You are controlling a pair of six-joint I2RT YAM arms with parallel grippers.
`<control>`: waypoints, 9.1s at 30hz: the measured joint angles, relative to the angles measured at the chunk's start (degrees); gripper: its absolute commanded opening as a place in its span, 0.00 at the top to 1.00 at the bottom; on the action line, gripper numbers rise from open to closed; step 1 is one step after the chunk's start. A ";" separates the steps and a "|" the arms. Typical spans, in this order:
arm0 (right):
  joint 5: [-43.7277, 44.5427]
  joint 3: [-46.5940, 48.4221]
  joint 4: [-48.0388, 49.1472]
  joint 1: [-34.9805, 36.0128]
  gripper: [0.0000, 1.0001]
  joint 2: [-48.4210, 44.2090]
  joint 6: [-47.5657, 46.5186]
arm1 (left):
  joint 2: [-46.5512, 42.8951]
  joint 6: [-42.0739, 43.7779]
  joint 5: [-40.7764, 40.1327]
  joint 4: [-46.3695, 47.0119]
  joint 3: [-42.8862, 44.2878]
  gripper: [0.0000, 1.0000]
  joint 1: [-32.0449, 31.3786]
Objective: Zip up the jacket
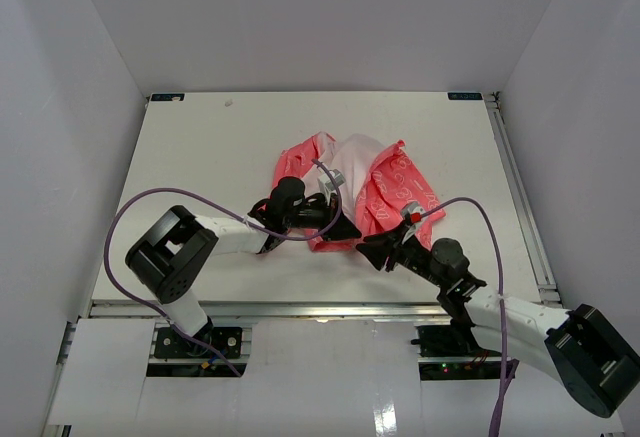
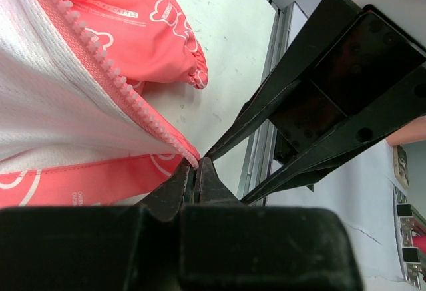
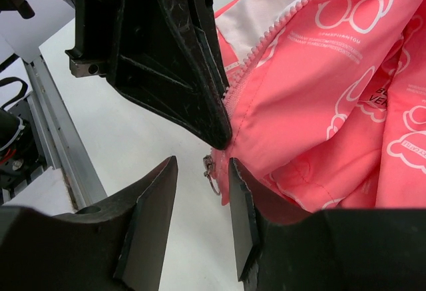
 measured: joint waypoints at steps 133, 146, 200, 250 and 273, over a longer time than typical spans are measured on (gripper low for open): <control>-2.75 1.92 9.75 -0.98 0.79 14.99 -0.78 | -0.20 -6.11 6.41 6.59 -2.56 1.00 2.45; -3.93 1.88 12.88 -0.98 0.92 14.81 -0.02 | -0.74 -5.21 6.29 5.09 -2.77 0.46 2.86; 3.04 0.17 4.59 -1.68 0.92 -0.18 2.80 | -16.52 -3.36 -33.33 -31.06 2.51 0.39 17.11; 0.94 0.55 12.50 -1.68 0.92 20.16 4.14 | -21.23 0.63 -54.92 -42.57 6.47 1.00 10.08; 7.23 0.13 5.11 -1.68 0.92 7.18 3.95 | -27.50 1.26 -36.83 -27.80 -1.97 0.36 3.19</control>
